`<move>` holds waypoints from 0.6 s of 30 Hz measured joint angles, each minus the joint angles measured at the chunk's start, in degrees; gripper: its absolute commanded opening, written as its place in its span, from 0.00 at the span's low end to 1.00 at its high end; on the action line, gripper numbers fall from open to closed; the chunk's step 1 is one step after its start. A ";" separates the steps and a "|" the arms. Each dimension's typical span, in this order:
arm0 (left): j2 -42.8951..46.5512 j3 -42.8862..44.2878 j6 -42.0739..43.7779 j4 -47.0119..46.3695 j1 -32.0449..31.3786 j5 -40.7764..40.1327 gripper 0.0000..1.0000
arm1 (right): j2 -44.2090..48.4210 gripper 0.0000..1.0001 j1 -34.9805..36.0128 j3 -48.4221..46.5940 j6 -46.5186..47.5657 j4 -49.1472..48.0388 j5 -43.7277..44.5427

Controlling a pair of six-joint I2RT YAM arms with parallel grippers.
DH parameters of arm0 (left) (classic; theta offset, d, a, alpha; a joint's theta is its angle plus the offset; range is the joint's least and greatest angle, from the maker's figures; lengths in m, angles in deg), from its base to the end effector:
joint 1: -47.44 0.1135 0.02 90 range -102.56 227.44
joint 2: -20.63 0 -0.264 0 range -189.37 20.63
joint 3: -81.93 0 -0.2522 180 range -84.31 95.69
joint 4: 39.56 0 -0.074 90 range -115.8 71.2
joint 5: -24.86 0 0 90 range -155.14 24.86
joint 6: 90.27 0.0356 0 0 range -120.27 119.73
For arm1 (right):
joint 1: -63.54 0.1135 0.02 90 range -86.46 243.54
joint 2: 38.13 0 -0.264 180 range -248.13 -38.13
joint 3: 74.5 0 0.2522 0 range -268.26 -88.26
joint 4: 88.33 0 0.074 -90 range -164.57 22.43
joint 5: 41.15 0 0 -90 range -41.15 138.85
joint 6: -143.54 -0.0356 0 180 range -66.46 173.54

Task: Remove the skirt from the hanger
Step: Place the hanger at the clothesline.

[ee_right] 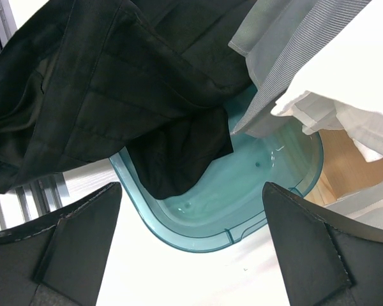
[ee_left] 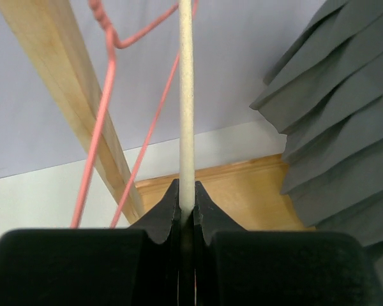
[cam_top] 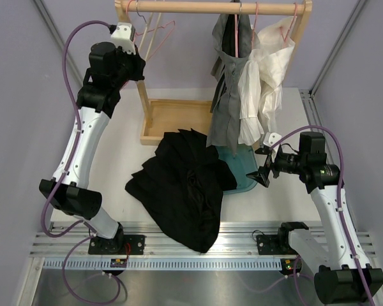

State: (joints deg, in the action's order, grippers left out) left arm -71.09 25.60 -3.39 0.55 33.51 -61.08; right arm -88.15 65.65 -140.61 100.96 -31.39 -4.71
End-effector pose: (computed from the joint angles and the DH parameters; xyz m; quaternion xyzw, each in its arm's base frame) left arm 0.3394 -0.0868 0.4953 0.0942 0.7496 -0.1235 0.6434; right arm 0.1635 0.0347 0.3235 -0.5102 0.6587 0.2351 0.5005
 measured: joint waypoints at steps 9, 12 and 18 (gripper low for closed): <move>-1.97 -1.97 -0.37 -3.65 2.54 2.97 0.01 | -0.98 0.99 -0.04 0.04 0.63 0.02 0.11; -1.86 -4.13 -0.55 -6.05 2.71 4.74 0.09 | -1.44 0.99 -0.04 0.04 0.83 0.11 0.13; -0.66 -8.28 -1.86 -8.00 2.75 7.48 0.62 | -1.84 0.99 -0.55 0.09 0.90 0.37 0.15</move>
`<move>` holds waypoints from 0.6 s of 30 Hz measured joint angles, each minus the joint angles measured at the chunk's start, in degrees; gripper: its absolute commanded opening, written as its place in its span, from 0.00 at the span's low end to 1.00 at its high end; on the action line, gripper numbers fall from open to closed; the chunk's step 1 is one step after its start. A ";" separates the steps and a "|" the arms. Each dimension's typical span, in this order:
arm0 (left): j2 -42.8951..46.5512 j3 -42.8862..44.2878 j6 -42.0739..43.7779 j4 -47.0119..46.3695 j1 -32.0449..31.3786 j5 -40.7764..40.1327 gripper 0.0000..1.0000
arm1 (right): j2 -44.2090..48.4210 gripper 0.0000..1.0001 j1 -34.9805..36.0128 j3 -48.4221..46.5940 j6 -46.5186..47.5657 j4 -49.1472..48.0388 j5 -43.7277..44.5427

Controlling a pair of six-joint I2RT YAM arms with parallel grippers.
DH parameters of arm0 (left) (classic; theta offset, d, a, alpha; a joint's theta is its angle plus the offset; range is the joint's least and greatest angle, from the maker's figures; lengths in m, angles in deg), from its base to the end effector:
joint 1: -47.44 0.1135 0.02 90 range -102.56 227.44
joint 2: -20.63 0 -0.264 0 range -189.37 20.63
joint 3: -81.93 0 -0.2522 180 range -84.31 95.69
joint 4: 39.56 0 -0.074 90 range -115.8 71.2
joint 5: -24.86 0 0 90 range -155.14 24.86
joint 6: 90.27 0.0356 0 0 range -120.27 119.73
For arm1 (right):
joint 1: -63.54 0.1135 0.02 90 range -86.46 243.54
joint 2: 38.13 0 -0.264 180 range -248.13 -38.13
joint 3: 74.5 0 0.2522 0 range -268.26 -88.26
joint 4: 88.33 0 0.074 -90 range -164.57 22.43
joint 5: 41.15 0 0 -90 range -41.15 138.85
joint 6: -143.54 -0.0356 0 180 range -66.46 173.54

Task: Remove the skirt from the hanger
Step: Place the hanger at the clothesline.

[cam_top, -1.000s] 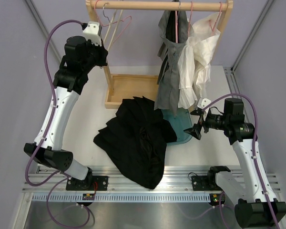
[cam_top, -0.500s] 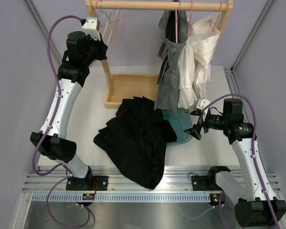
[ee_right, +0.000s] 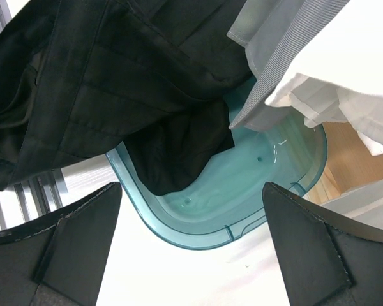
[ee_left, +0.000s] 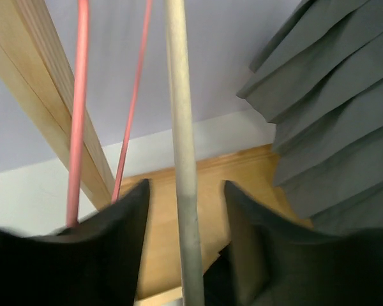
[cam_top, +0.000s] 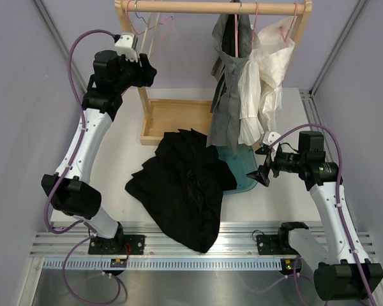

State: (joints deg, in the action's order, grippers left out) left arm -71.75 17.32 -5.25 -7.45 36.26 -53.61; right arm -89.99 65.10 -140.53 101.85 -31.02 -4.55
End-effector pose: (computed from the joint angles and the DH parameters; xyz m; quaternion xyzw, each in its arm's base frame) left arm 0.3622 -0.0788 0.4586 0.1060 0.7525 -0.1664 0.6284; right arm 0.1701 0.0332 0.3178 -0.5076 0.6680 0.2375 0.4896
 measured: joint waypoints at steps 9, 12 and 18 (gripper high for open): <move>12.24 -12.72 -1.27 -1.36 0.00 2.69 0.86 | -0.44 0.99 -0.24 0.02 0.39 0.96 -0.11; 23.15 -23.45 -1.01 -4.37 0.00 4.22 0.93 | -0.81 0.99 -0.24 0.02 0.50 1.33 -0.15; 47.95 -51.74 -1.16 -20.44 -0.26 7.26 0.99 | -1.66 0.99 -0.35 0.02 0.04 1.29 -0.83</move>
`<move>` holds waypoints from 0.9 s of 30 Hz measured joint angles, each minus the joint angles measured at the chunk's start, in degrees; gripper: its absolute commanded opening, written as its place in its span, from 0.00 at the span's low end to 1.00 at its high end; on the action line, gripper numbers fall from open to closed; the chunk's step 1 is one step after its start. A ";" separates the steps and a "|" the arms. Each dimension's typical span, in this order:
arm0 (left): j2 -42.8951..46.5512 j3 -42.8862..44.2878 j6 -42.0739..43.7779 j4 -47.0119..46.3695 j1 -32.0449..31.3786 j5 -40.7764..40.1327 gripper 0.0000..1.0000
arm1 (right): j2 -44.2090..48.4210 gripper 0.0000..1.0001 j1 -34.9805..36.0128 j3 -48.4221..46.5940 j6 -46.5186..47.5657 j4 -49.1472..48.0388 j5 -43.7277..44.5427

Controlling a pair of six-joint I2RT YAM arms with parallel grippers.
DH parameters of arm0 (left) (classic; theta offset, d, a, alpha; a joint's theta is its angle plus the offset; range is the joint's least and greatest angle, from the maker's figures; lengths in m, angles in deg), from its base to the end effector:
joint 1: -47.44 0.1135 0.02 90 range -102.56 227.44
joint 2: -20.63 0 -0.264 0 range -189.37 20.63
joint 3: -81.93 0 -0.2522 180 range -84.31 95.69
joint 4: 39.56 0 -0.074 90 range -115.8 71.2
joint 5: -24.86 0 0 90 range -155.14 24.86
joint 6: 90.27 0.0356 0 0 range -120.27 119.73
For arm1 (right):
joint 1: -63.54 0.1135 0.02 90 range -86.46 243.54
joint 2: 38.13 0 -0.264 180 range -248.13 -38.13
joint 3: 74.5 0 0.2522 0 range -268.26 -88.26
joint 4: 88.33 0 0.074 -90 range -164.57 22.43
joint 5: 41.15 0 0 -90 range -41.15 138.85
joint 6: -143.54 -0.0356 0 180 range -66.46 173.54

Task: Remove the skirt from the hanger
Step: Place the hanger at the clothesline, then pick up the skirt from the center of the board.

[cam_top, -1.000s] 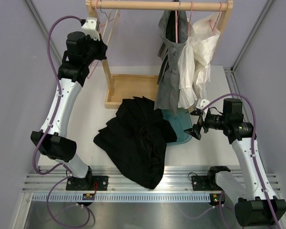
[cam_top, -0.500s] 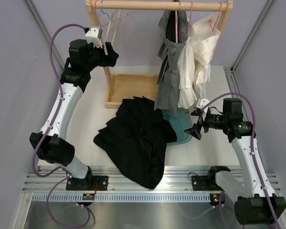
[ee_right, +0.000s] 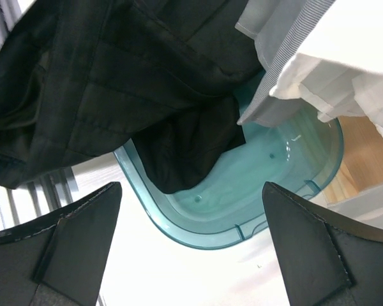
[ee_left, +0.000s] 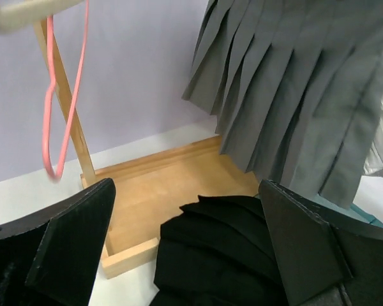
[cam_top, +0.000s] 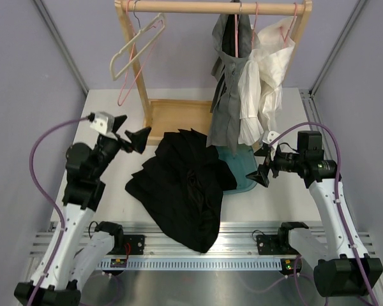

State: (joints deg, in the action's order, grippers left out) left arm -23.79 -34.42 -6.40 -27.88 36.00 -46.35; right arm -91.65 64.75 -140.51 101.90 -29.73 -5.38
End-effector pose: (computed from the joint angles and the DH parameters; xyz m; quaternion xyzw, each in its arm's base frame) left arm 0.1706 -0.0462 0.3955 0.1528 0.6438 -0.2196 0.7169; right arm 0.1744 0.0326 0.3120 -0.5007 0.6781 0.2544 0.4740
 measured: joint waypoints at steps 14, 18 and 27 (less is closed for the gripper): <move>12.81 -18.08 8.66 -3.41 -12.90 -12.02 0.99 | -7.61 0.99 1.18 -3.58 -9.33 -0.42 -4.74; 12.98 -18.08 10.93 -3.37 -14.32 -15.93 0.99 | -10.62 0.99 11.98 -14.01 -12.76 1.03 3.96; 12.68 -18.08 12.94 -3.34 -14.38 -21.09 0.99 | -19.32 1.00 32.22 -23.43 -28.52 -6.51 22.40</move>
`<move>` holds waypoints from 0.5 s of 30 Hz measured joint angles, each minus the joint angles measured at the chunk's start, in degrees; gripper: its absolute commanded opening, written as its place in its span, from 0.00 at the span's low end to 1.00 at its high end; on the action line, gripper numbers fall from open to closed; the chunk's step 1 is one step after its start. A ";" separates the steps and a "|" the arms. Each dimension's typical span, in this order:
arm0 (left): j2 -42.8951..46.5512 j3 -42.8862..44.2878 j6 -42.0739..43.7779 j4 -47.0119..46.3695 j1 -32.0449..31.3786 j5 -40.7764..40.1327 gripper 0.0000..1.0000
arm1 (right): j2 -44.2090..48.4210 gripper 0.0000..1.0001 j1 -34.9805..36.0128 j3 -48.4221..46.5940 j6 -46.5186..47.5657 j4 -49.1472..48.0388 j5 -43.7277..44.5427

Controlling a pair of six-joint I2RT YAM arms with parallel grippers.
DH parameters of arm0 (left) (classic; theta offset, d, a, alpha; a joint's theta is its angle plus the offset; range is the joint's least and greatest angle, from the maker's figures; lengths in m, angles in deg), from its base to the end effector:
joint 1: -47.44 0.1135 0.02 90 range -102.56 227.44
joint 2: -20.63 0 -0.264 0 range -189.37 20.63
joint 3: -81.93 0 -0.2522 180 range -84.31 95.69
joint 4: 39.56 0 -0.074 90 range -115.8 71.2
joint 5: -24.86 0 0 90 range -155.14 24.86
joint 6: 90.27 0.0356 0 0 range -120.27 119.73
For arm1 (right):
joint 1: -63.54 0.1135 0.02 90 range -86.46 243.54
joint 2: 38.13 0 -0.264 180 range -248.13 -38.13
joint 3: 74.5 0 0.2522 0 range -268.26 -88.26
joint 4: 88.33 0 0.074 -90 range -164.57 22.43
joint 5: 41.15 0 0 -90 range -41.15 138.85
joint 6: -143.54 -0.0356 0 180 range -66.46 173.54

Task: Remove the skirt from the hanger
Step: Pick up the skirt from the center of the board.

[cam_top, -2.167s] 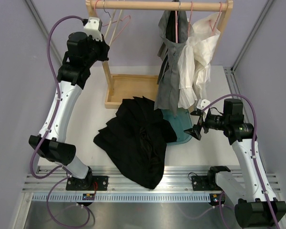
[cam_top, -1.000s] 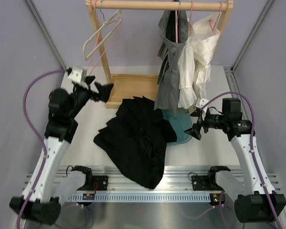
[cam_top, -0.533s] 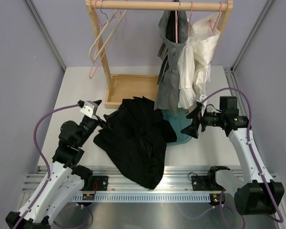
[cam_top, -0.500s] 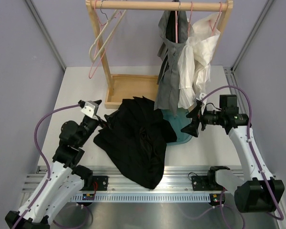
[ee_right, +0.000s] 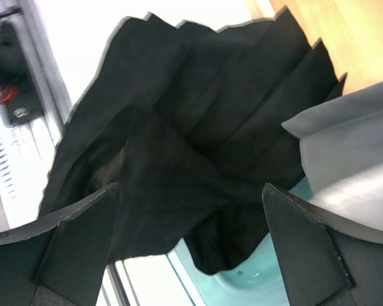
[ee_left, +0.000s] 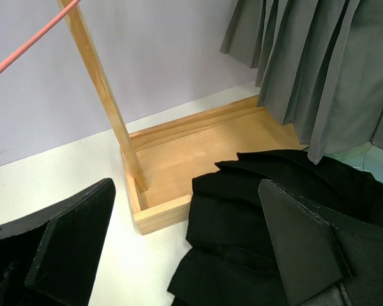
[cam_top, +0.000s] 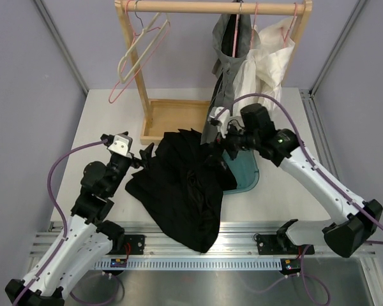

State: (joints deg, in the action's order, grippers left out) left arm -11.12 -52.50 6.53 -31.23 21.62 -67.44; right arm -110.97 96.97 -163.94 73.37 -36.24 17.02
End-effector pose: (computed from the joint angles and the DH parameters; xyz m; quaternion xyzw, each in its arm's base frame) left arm 0.1352 -0.0638 0.3231 0.1745 0.6494 -0.1090 0.7321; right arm 0.2139 0.1637 0.3773 -0.4954 0.7079 0.2942 0.4084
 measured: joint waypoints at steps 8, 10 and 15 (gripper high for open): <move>-0.61 0.00 1.07 1.14 -0.02 -1.90 0.99 | -6.49 0.99 15.13 1.31 -5.84 -5.31 18.80; -0.61 0.00 1.27 1.25 -0.02 -2.21 0.99 | -7.91 0.99 16.68 1.79 -5.77 -6.25 21.97; -0.55 0.00 1.57 1.40 -0.02 -2.60 0.99 | -12.96 0.99 17.49 1.95 -3.58 -7.17 27.85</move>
State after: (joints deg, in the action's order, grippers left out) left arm -11.66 -52.50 8.11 -29.83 21.60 -70.05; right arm -123.93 114.46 -161.99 69.79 -43.41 44.86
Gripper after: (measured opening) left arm 0.985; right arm 0.993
